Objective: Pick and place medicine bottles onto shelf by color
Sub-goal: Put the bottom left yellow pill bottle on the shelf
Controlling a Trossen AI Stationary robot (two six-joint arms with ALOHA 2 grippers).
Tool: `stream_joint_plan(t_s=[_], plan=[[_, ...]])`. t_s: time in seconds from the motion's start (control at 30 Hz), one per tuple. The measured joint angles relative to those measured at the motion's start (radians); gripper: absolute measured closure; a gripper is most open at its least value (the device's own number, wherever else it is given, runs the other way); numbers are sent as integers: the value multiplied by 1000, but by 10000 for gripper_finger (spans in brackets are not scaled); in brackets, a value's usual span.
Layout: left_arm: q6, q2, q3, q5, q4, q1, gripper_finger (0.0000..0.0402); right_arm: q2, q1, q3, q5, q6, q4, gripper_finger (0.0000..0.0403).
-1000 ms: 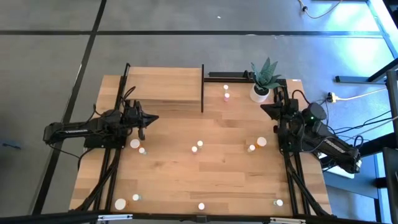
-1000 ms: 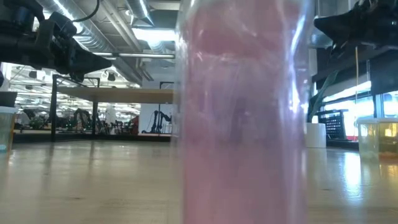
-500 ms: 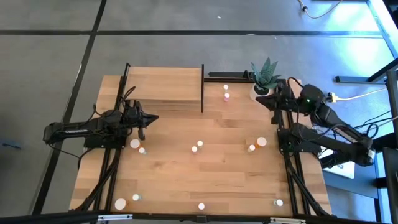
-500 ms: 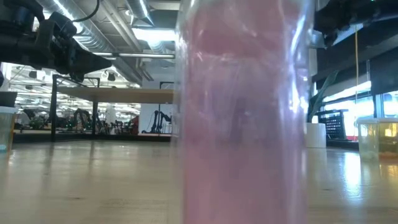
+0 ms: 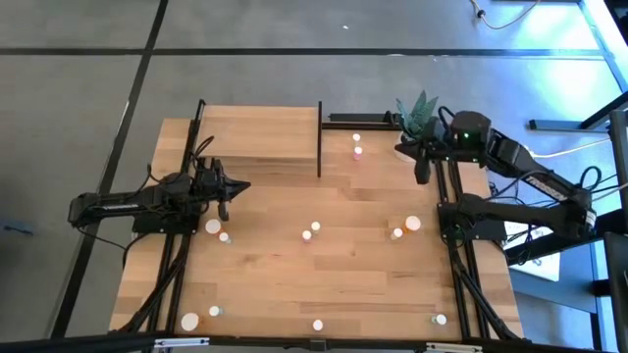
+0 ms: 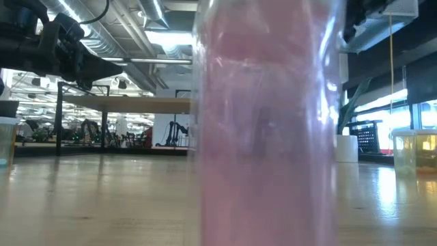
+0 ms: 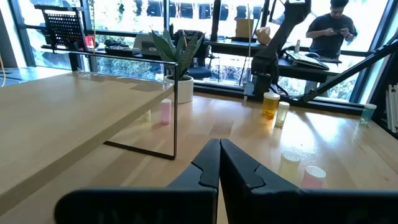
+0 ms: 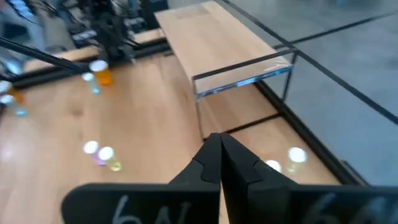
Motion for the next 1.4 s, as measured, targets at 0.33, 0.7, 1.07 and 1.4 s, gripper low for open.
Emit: stream_joint_plan(t_s=[0.33,0.7,1.07,1.4], plan=[[-10,0,21,-6,56,1,401,130,115,95,117,-8,-35,403],[51,122,378,12,-250,1,401,170,201,95,149,-8,-62,403],[53,503,744,12,-544,-17,401,184,313,95,151,-8,-65,403],[33,729,973,-31,-657,-135,401,317,385,255,153,-45,-219,403]])
